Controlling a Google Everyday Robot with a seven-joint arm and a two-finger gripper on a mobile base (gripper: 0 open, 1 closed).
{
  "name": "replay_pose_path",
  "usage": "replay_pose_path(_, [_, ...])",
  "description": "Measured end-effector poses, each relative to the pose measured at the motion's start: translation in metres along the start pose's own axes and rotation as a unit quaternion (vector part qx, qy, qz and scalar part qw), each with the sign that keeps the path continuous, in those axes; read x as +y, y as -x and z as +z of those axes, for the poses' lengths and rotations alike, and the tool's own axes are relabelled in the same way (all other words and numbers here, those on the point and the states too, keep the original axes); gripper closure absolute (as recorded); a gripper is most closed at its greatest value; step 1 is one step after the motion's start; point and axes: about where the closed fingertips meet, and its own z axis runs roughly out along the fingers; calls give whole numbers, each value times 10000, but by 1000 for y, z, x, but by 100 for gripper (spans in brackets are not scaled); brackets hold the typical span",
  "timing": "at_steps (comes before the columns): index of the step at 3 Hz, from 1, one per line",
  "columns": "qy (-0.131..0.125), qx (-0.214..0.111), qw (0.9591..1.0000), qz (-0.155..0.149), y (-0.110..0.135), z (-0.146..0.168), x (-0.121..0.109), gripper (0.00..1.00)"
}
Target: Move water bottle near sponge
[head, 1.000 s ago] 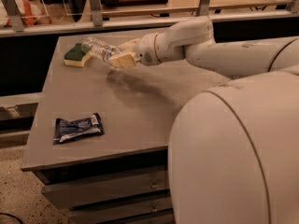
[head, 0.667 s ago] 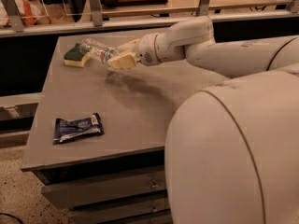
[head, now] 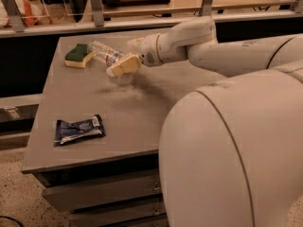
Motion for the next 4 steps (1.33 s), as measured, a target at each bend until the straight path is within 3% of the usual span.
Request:
replay_pose_path(3, [-31, 33, 10000, 61, -1, 0, -1, 0])
replay_pose_path(4, [-162, 8, 9998, 86, 2, -6, -7, 0])
